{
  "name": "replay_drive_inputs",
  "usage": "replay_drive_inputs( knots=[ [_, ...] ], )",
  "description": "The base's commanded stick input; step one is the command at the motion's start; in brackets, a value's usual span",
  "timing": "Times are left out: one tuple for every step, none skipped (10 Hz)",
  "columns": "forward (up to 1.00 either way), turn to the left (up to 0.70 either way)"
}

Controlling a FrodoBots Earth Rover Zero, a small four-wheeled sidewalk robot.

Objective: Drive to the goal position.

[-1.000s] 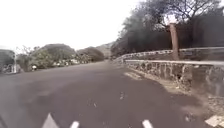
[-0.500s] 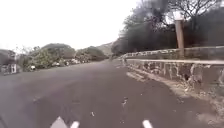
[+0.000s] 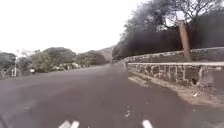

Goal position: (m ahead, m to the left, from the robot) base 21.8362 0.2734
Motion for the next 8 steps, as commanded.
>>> replay_drive_inputs(
  knots=[
    [0.50,0.00],
    [0.50,0.00],
    [0.50,0.00],
    [0.50,0.00],
    [0.50,0.00],
    [0.50,0.00],
    [0.50,0.00],
    [0.50,0.00]
  ],
)
